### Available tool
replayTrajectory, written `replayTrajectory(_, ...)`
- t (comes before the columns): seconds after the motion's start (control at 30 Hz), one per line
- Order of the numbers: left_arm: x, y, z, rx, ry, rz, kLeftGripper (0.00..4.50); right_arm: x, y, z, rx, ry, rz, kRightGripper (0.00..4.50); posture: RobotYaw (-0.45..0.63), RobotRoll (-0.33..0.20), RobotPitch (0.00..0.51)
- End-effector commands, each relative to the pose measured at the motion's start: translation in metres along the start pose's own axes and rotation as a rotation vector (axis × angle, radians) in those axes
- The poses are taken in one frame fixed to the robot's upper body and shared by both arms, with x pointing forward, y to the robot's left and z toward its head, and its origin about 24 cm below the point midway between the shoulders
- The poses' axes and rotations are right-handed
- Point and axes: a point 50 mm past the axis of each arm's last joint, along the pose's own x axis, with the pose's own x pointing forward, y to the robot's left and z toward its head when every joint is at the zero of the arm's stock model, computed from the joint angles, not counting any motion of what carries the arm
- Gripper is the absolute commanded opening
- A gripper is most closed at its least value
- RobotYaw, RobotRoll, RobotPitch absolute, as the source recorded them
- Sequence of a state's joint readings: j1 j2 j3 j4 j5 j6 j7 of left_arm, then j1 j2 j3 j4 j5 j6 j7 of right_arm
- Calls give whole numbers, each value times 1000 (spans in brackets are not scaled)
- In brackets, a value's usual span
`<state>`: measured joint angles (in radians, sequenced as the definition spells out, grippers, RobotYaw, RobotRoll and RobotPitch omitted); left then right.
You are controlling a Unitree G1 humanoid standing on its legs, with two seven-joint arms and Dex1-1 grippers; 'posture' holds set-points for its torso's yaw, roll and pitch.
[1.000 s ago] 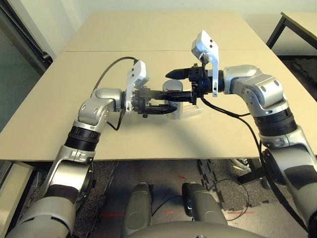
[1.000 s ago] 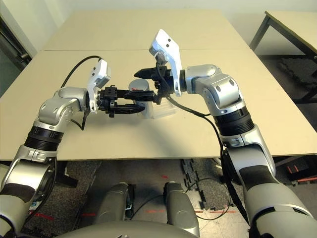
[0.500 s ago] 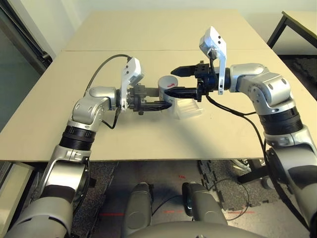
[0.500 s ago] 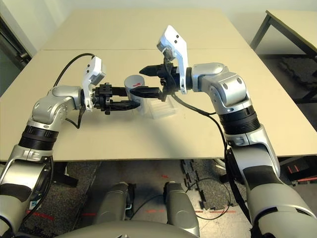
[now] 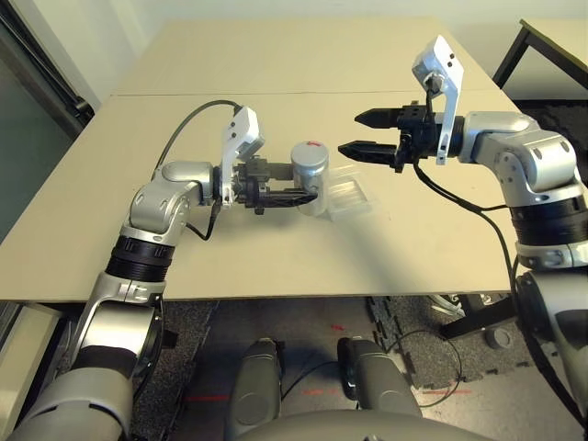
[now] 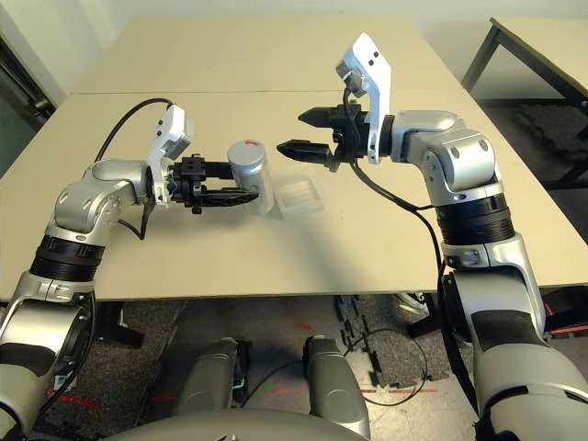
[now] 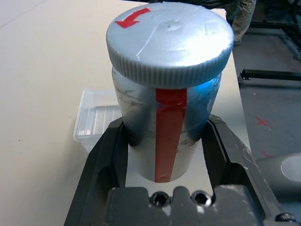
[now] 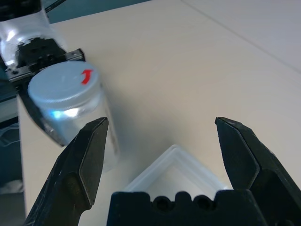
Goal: Pour the medicine from the bottle into the box.
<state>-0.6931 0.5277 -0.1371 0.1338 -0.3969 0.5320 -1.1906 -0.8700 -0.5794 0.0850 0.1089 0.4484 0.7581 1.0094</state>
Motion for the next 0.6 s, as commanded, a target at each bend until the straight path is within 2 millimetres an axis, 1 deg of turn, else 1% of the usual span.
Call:
replayTrajectory(0.03, 0, 1, 0, -2, 11, -4, 2479, -2, 13, 2, 15, -5, 68, 4500, -14, 0, 90)
replayTrajectory(0.23, -1, 4, -1, -1, 17, 1, 2479, 6, 28, 10, 26, -46, 130, 4500, -18, 0, 89)
replayTrajectory(0.43, 3, 4, -1, 0, 16, -6, 2478, 25, 37, 14, 5, -70, 155, 4500, -22, 0, 88)
replayTrajectory(0.6, 7, 3, 0, 2, 11, -14, 2478, 39, 40, 12, -21, -51, 172, 4500, -22, 0, 88)
